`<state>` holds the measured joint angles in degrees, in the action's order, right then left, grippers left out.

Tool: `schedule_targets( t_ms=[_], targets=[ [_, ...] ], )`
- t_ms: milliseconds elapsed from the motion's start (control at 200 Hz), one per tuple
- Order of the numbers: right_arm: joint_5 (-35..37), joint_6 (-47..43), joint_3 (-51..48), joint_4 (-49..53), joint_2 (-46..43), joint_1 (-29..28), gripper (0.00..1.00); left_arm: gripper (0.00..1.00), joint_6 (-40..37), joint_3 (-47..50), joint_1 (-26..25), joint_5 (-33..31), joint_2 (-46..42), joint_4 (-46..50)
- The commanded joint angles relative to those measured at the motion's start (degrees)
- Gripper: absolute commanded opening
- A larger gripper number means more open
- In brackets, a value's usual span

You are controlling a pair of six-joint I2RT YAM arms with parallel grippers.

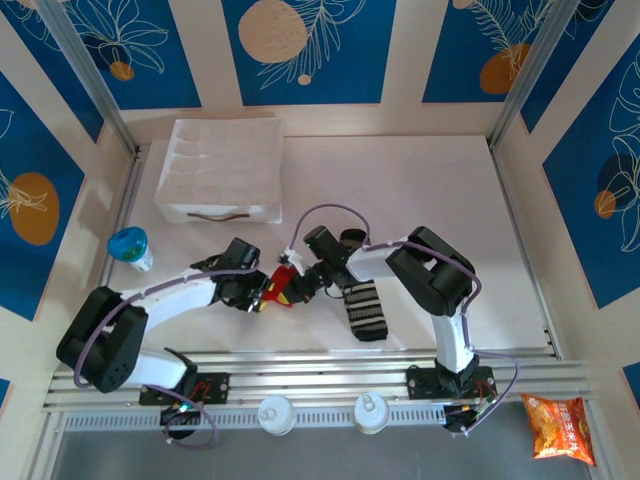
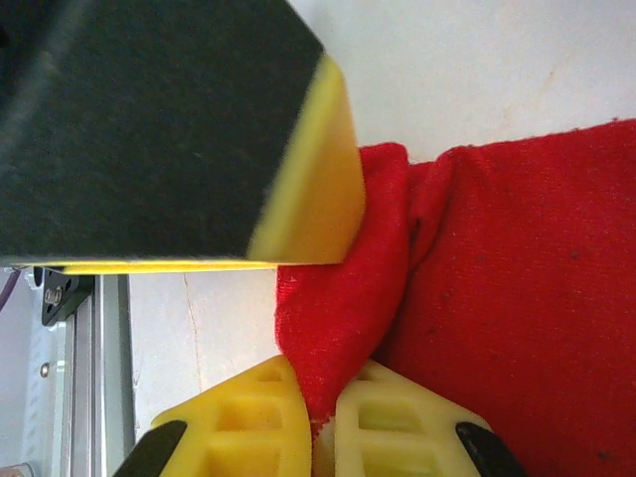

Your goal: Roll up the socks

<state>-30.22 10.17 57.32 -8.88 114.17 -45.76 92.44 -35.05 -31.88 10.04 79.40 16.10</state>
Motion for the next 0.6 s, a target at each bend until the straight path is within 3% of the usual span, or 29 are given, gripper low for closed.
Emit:
schedule_targets(
  t_ms=[0,160,320,595],
  targets=[
    [3.21,-1.38,-2.74,5.00,1.18,-1.63,0.00,0.39,-2.05,-1.17,-1.32,0.76,3.64,1.62],
    [10.59,-5.82,-2.99,5.96,-0.16,-3.95,0.18,0.31,-3.98,-3.86,-2.39,1.07,7.52,7.56],
    [25.79,-11.33,-9.60,-2.01,-8.92,-7.19,0.41,0.29,-4.57,-4.62,-2.60,0.72,9.71,12.77],
    [41.54,-21.14,-14.93,-4.74,-20.68,-12.89,0.58,0.28,-5.98,-7.48,-2.62,-0.15,11.77,15.82]
  ],
)
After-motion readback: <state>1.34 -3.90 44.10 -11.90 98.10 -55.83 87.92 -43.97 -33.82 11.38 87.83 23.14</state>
